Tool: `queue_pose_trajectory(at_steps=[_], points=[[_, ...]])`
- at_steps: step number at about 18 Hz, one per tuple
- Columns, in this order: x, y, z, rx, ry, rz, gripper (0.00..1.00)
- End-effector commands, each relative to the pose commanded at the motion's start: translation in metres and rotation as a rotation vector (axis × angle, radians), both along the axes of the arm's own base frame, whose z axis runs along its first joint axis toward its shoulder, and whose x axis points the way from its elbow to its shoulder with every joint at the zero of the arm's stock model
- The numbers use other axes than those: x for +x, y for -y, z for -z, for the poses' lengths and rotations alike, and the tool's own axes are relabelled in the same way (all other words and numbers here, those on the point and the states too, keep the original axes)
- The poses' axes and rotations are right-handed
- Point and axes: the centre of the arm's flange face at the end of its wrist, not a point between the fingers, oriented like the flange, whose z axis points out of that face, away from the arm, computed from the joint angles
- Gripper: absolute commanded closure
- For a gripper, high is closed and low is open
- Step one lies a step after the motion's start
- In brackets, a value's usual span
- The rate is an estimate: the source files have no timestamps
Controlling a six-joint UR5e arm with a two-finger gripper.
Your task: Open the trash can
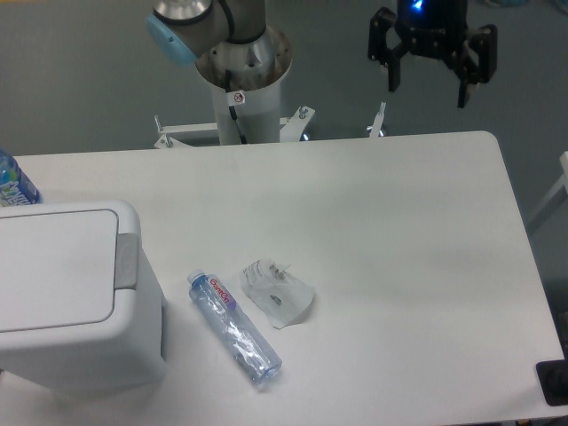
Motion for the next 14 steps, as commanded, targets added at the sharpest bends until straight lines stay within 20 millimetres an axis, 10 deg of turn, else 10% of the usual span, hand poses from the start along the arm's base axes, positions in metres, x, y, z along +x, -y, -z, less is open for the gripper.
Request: queue_pose_trajectory(at_steps=[9, 14], points=[[-0.006, -0.007, 0.001, 0.049, -0.015, -0.116, 0.00], [-0.003, -0.058, 0.021, 0.158, -0.006, -0.320, 0.00]])
